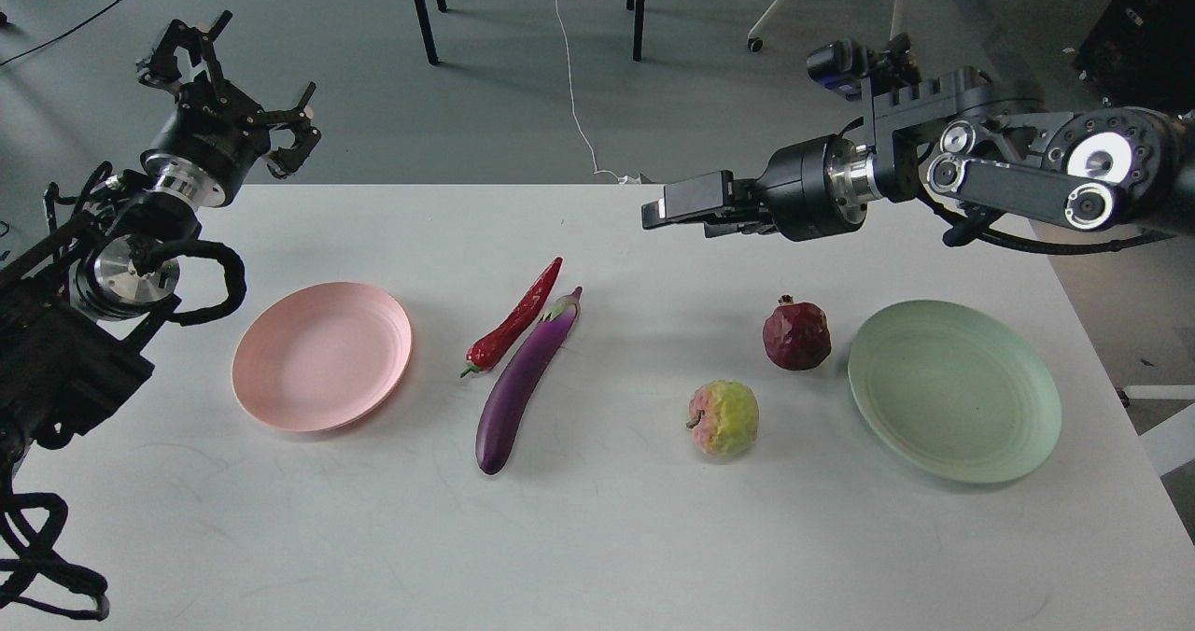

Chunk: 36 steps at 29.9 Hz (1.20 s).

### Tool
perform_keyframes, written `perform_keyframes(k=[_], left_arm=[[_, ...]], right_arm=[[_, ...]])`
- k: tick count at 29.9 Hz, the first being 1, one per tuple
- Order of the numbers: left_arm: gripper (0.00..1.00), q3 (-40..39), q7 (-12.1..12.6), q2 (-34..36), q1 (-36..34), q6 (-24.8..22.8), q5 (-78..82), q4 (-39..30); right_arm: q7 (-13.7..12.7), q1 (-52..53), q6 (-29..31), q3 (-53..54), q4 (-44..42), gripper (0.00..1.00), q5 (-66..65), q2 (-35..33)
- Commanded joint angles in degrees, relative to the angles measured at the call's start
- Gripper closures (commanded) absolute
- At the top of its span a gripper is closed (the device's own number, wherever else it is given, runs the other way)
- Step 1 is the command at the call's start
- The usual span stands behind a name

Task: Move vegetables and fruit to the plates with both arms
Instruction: 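Move the right gripper forward over the table toward the peach, then lower the right gripper onto the peach and grasp it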

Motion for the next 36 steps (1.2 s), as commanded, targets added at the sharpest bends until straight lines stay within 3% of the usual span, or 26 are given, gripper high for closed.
perform_keyframes(k=[1, 8, 19, 23, 30, 36], left_arm=[[0.02, 0.0, -0.1, 0.5, 0.0, 0.0, -0.2, 0.0], [0.02, 0.0, -0.1, 0.7, 0.0, -0.2, -0.2, 0.0], [0.02, 0.0, -0.1, 1.1, 1.0, -0.3, -0.2, 0.0], [0.02, 0.0, -0.1, 1.3, 1.5, -0.3, -0.2, 0.0], [0.02, 0.0, -0.1, 1.9, 1.5, -1.0, -0.2, 0.0], [0.02, 0.0, -0.1, 2.9, 1.6, -1.0, -0.2, 0.0]], right_arm=[[0.0, 2.6, -0.3, -7.5, 1.6, 0.04, -6.0, 5.2], [0.0, 1.8, -3.2, -16.2, 1.8, 0.06, -12.3, 8.6], [1.6, -2.3, -9.0, -20.0, 1.6, 0.1, -11.2, 14.2], [3.1, -2.3, -8.9, -22.3, 1.6, 0.24, -11.9, 14.6], [3.2, 1.0, -8.8, -22.7, 3.4, 0.46, -11.8, 13.1], [3.1, 7.8, -8.7, -20.7, 4.6, 0.47, -11.7, 4.6]])
